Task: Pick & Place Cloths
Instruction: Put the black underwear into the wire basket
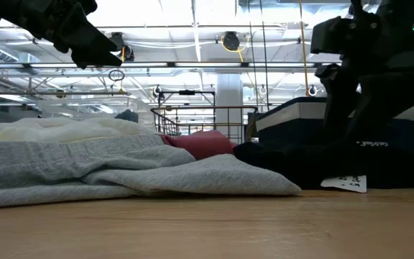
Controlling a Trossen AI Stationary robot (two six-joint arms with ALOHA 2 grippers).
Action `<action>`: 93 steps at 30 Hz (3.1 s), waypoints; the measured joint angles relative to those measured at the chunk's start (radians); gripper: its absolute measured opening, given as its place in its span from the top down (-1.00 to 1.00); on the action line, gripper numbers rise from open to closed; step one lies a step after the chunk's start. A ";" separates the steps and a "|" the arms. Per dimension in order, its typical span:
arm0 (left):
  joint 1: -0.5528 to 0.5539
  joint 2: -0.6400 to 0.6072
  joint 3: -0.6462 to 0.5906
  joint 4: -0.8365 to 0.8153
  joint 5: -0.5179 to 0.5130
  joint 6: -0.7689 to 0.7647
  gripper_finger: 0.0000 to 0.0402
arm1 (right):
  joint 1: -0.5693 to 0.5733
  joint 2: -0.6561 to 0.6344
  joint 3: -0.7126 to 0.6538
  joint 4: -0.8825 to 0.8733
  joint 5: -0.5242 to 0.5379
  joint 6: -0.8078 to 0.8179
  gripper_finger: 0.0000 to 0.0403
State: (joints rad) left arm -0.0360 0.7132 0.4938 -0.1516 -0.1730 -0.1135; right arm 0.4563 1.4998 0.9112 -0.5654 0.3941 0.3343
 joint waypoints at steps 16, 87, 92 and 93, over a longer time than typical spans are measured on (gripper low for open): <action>0.000 0.000 0.000 0.035 0.006 -0.022 -0.35 | -0.006 0.001 -0.113 0.070 -0.058 0.230 0.34; -0.188 0.529 0.002 0.948 0.131 0.097 -0.35 | -0.076 -0.331 -0.113 0.970 -0.100 -0.433 1.00; -0.188 0.529 0.002 0.960 0.131 0.097 -0.43 | -0.109 -0.331 -0.113 0.973 -0.105 -0.433 1.00; -0.188 0.529 0.002 0.964 0.131 0.097 -0.47 | -0.114 -0.331 -0.113 0.973 -0.105 -0.433 1.00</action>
State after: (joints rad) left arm -0.2241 1.2427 0.4953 0.8121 -0.0422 -0.0162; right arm 0.3422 1.1687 0.7986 0.4072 0.2886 -0.0990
